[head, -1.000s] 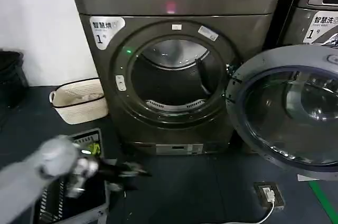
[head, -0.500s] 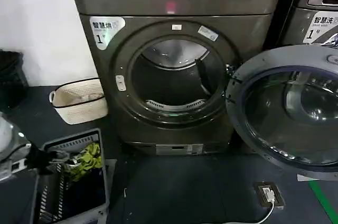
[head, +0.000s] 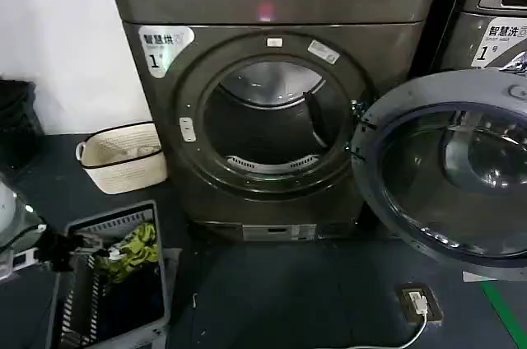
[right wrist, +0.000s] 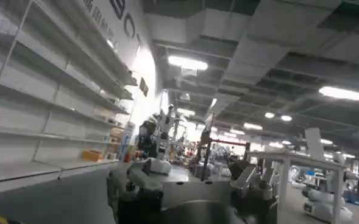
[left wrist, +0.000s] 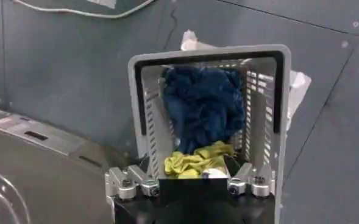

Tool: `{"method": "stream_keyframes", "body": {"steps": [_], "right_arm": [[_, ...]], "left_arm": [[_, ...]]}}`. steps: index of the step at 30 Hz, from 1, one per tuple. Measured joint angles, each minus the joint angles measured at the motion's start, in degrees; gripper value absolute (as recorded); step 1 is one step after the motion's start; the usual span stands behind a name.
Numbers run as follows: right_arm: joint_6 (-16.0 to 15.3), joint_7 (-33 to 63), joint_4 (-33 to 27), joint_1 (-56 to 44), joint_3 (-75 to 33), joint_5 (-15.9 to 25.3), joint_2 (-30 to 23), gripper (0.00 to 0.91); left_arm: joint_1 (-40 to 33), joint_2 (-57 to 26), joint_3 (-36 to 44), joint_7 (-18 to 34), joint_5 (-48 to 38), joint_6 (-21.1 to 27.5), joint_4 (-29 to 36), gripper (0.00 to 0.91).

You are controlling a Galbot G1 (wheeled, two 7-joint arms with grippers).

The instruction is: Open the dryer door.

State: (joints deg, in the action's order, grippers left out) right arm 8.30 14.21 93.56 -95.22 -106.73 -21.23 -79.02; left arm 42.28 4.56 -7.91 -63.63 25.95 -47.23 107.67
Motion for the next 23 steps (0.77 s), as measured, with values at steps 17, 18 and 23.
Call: {"method": "stream_keyframes", "body": {"steps": [17, 18, 23], "right_arm": [[0.1, -0.1, -0.8, 0.1, -0.3, 0.2, 0.0, 0.907], [0.1, -0.1, -0.8, 0.1, -0.4, 0.2, 0.1, 0.907], [0.1, -0.2, -0.7, 0.1, -0.4, 0.2, 0.0, 0.907]], "left_arm": [[1.6, -0.2, -0.1, -1.1, -1.2, 0.0, 0.0, 0.907], [1.6, -0.1, -0.1, -1.1, -1.3, 0.0, -0.2, 0.907], [1.7, -0.1, -0.1, -1.0, -1.4, 0.0, -1.1, 0.907]]}}
